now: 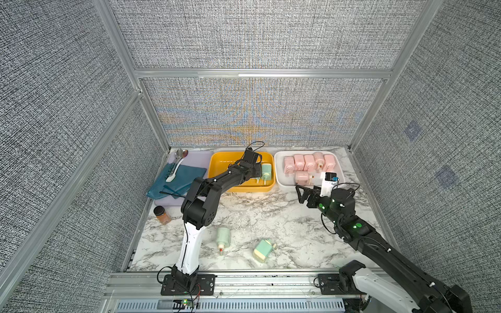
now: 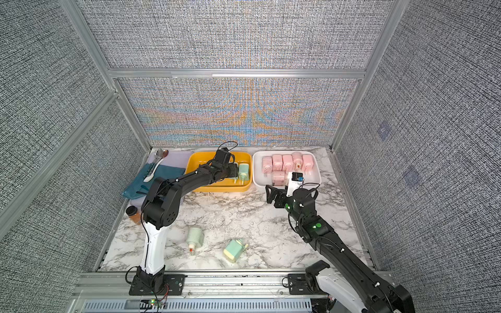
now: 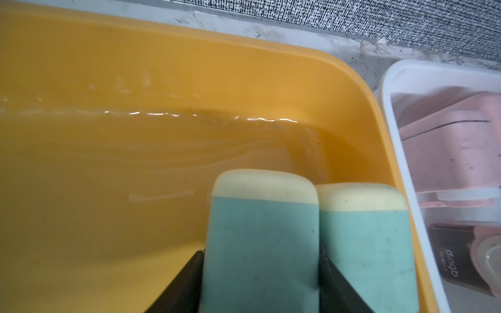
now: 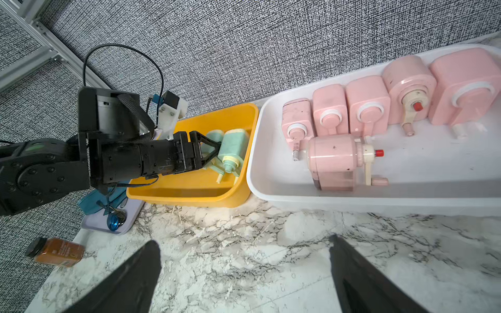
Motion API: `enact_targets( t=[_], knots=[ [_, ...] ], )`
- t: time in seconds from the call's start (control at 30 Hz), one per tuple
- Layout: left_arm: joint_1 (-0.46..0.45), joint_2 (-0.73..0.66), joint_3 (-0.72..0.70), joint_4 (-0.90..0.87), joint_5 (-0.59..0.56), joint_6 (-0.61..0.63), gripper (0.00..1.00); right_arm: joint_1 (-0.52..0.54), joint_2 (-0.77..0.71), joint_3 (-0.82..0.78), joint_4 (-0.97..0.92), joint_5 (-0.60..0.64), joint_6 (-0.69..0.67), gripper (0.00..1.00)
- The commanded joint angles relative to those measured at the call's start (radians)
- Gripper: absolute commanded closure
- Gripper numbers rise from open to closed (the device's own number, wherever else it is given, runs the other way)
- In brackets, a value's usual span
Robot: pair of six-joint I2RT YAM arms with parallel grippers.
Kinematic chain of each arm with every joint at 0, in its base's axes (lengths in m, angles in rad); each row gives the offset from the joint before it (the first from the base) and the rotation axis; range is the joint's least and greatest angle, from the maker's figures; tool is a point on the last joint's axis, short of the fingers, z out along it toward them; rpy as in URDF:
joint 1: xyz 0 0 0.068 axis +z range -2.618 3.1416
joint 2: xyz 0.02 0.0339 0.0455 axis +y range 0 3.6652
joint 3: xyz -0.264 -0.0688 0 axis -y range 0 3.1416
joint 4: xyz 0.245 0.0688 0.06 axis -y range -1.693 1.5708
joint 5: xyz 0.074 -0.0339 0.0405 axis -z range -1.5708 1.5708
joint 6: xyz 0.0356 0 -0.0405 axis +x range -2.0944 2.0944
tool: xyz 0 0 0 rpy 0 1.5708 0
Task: Place the pencil sharpeners by color into the storage box
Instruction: Place the pencil sharpener in the storage box.
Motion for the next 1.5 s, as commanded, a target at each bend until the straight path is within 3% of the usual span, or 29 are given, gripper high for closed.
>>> enact_targets(
  t=[0.0,0.07,0.17,0.37,0.4,0.43,0.93,1.13,1.47],
  knots=[
    [-0.004,-0.001,0.009,-0.037,-0.001,0.013,0.34,0.002,0.001,0.010,0.000,-0.002,-0.008,0.01],
    [-0.004,-0.009,0.009,-0.045,-0.015,0.012,0.31,0.002,0.000,0.010,0.000,-0.002,-0.009,0.01],
    [-0.003,-0.021,0.010,-0.055,-0.033,0.013,0.18,0.002,0.001,0.011,-0.001,-0.002,-0.009,0.01],
    [-0.004,-0.047,0.009,-0.065,-0.071,0.019,0.11,0.004,0.012,0.015,0.000,-0.002,-0.008,0.01],
    [-0.003,-0.050,0.010,-0.066,-0.075,0.020,0.02,0.005,0.013,0.015,0.000,-0.002,-0.007,0.01],
    [-0.004,-0.054,0.010,-0.066,-0.080,0.021,0.01,0.005,0.015,0.017,0.000,-0.002,-0.006,0.01],
    [-0.003,-0.065,-0.001,-0.062,-0.061,0.047,0.01,0.007,0.027,-0.024,0.102,0.032,0.051,0.01],
    [-0.001,-0.103,-0.017,-0.104,-0.073,0.061,0.01,0.010,0.010,-0.083,0.172,0.003,-0.010,0.01],
    [-0.004,-0.224,-0.070,-0.204,-0.025,0.097,0.01,0.071,0.098,-0.029,0.066,-0.131,-0.144,0.01]
  ],
)
